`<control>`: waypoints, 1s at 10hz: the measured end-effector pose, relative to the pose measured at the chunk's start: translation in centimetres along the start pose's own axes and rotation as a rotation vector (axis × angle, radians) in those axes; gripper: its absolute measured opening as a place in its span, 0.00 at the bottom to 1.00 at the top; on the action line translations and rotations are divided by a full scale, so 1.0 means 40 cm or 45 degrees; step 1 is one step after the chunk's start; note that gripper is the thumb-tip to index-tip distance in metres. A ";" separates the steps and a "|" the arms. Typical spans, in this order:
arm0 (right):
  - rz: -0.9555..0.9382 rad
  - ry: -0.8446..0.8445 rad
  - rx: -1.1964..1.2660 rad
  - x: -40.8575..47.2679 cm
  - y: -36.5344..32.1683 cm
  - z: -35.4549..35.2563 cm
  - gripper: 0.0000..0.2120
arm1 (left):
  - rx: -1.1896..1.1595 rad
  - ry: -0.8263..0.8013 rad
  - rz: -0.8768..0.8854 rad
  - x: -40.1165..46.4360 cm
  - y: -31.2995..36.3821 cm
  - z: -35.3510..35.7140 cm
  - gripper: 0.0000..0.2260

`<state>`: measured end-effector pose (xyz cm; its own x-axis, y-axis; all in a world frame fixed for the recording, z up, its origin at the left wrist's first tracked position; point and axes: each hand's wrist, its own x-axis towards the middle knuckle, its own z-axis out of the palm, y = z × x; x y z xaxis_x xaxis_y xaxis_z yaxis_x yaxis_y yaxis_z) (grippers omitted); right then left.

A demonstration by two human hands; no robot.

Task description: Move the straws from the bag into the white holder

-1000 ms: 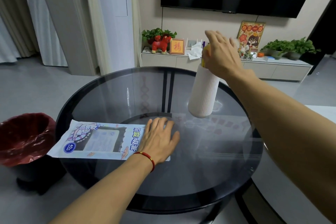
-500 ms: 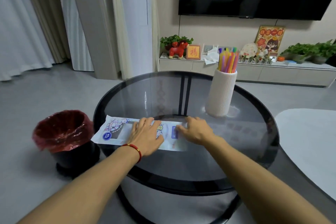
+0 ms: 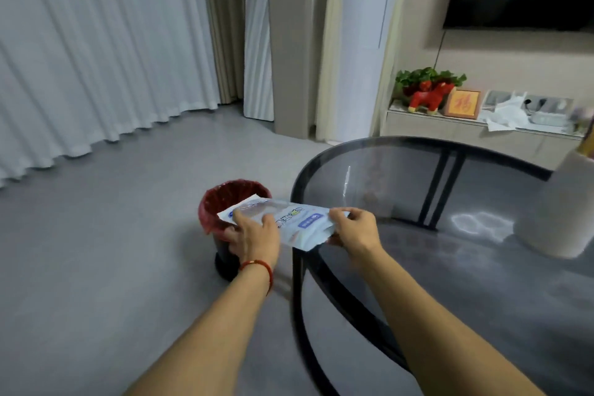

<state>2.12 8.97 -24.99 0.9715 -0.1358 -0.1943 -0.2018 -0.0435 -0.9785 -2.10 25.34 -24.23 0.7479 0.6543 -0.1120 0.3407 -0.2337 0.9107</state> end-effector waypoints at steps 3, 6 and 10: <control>-0.041 0.026 -0.064 0.108 -0.046 0.326 0.23 | -0.708 0.003 0.010 0.161 -0.051 -0.024 0.19; 0.258 -0.573 0.177 0.053 -0.064 0.274 0.15 | -0.726 0.044 0.061 0.189 -0.077 -0.022 0.28; -0.471 -0.436 0.024 -0.444 -0.192 -0.437 0.23 | -0.970 -0.563 1.096 -0.148 0.151 -0.244 0.12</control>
